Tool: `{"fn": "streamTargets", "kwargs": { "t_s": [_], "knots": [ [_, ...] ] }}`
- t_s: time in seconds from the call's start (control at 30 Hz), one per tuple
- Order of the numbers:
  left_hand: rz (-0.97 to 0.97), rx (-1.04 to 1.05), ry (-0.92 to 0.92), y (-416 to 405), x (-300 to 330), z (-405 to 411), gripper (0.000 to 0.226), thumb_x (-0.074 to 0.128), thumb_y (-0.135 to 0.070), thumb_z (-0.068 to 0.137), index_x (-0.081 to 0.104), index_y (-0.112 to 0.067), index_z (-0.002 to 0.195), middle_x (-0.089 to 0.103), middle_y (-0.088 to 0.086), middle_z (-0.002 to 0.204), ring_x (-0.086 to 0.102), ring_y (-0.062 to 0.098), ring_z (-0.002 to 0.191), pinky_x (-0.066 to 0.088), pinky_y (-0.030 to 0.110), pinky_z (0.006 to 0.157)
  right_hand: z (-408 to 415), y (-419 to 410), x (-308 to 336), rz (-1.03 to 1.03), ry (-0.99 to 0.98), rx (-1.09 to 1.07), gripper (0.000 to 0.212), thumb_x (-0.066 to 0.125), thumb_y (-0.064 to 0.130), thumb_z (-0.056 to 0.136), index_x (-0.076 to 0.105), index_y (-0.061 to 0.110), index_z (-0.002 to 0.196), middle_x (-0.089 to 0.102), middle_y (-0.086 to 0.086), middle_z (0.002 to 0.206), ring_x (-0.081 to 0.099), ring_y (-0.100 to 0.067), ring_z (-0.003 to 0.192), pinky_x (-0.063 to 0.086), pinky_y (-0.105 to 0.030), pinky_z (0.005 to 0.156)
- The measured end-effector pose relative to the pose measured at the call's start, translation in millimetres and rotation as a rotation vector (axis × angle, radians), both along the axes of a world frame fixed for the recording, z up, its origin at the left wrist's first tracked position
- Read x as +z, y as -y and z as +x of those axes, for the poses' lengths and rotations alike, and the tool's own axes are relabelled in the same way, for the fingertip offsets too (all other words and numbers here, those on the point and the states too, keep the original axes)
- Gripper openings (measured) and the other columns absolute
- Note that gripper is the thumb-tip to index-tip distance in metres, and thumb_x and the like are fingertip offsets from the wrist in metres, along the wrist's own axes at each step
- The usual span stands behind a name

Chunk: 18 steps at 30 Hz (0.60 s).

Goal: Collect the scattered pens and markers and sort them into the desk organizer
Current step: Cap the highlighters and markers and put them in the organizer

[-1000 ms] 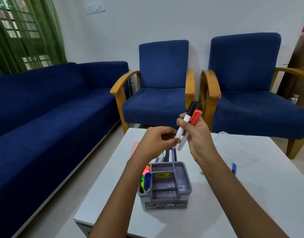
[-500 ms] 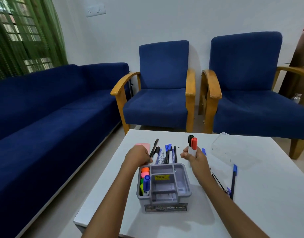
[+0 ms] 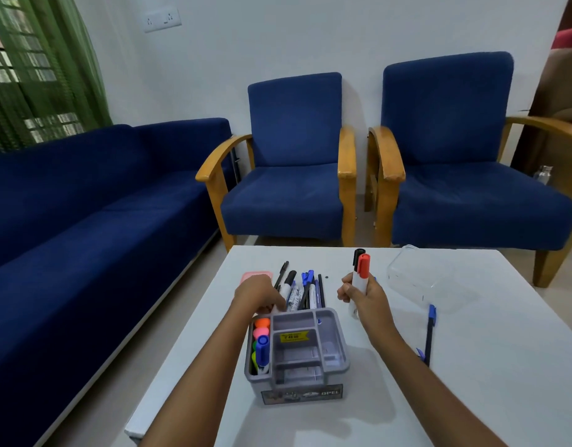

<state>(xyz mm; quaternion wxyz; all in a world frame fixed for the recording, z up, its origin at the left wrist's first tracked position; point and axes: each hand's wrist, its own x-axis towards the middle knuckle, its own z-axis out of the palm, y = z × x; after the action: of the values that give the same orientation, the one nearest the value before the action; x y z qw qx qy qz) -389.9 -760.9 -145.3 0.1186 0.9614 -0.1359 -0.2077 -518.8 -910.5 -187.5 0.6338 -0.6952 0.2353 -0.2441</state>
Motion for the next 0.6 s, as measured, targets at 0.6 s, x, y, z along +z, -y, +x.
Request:
{"fn": "streamTargets", "kwargs": {
  "t_s": [0.6],
  "knots": [
    [-0.303, -0.355, -0.075, 48, 41, -27, 0.033, 0.068, -0.032, 0.085, 0.067, -0.004, 0.102, 0.067, 0.005, 0.086, 0.062, 0.012, 0.07, 0.053, 0.021, 0.068, 12, 19, 33, 0.343, -0.05, -0.059, 0.038, 0.065, 0.035, 0.086, 0.054, 0.011, 0.114, 0.06, -0.007, 0.084, 0.058, -0.02, 0.071, 0.052, -0.029, 0.066]
  ]
}}
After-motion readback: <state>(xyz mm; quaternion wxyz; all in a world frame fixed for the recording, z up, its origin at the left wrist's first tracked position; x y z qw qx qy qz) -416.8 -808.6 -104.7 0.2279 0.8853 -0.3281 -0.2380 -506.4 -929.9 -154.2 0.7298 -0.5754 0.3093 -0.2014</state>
